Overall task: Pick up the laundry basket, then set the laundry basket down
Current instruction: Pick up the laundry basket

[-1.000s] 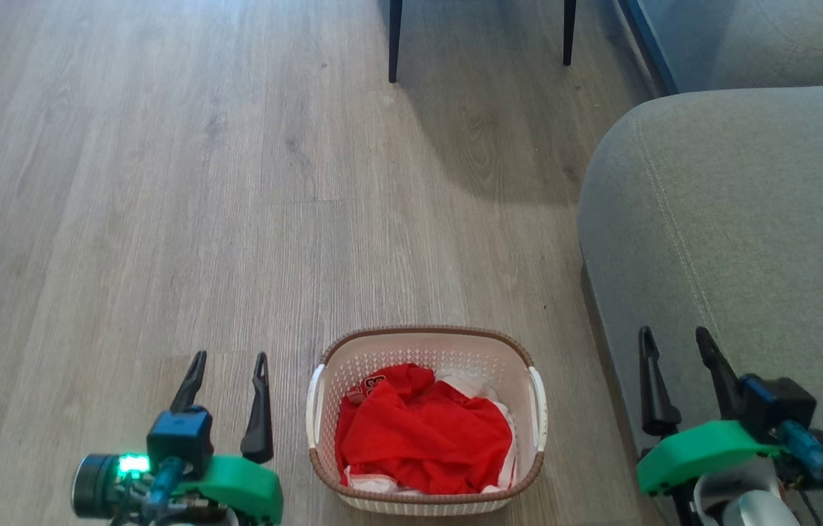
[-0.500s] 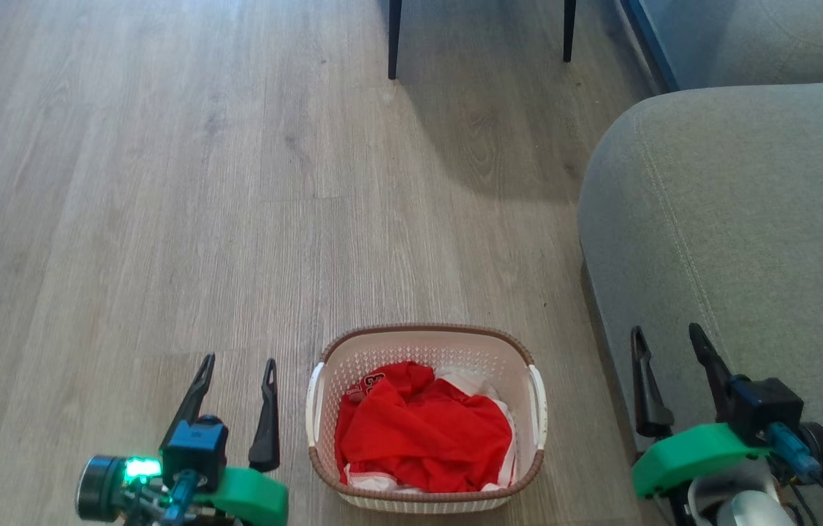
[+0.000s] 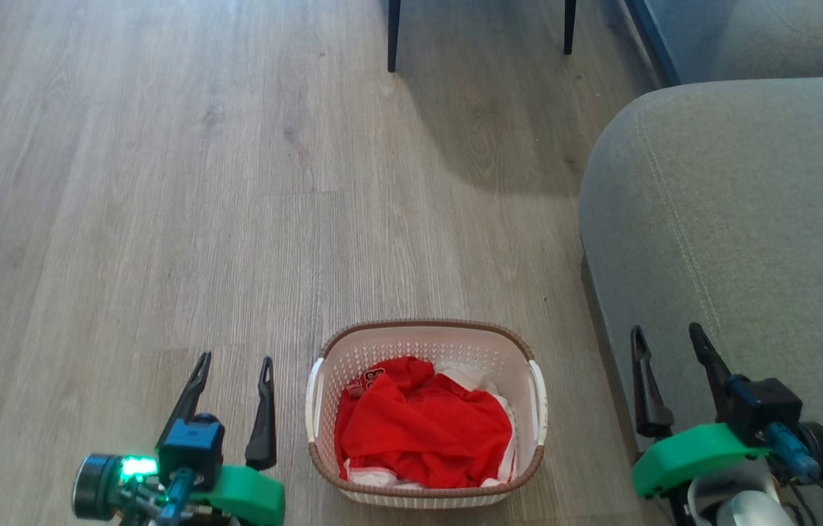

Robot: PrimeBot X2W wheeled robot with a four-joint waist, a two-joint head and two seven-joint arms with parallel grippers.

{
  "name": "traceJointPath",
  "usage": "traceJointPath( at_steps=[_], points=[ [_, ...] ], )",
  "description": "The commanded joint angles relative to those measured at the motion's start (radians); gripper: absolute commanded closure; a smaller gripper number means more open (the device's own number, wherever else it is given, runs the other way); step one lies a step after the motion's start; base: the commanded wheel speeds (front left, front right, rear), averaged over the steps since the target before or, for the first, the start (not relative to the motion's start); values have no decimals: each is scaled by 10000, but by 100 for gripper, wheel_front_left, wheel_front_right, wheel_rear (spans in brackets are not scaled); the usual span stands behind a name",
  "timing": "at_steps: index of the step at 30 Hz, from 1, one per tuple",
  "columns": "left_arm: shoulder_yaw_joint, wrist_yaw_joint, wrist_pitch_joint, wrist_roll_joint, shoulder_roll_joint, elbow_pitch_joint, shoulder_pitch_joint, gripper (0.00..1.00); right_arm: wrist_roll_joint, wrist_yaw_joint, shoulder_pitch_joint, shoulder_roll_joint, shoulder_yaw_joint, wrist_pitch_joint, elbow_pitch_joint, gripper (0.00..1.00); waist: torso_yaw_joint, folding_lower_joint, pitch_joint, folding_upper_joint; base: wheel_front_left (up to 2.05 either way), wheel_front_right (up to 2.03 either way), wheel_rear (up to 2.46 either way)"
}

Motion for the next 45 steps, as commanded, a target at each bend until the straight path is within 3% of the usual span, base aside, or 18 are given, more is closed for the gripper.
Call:
traceJointPath(
  at_steps=[1, 12, 28, 36, 45],
  points=[
    [346, -7, -95, 28, -57, -359, -387, 0, -97, -15, -289, -122, 214, -130, -279, 0, 10, 0, 32, -1, 0, 0, 0],
    [640, -356, -95, -321, -256, 325, -1044, 0, -249, -15, -1052, -122, 248, -130, 352, 0, 28, 0, 1068, -1, 0, 0, 0],
    [873, -675, -95, -347, -503, 2680, -4411, 0, -274, -15, -4469, -122, 438, -130, 2228, 0, -110, 0, 5239, -1, 0, 0, 0],
    [646, -872, -95, -587, -565, 4360, -5996, 0, 69, -15, -5744, -122, 534, -130, 3624, 0, -19, 0, 6706, -1, 0, 0, 0],
    [-220, -1218, -95, -1323, -575, 6013, -6954, 0, 696, -15, -6386, -122, 635, -130, 4782, 0, 148, 0, 7609, -1, 0, 0, 0]
  ],
)
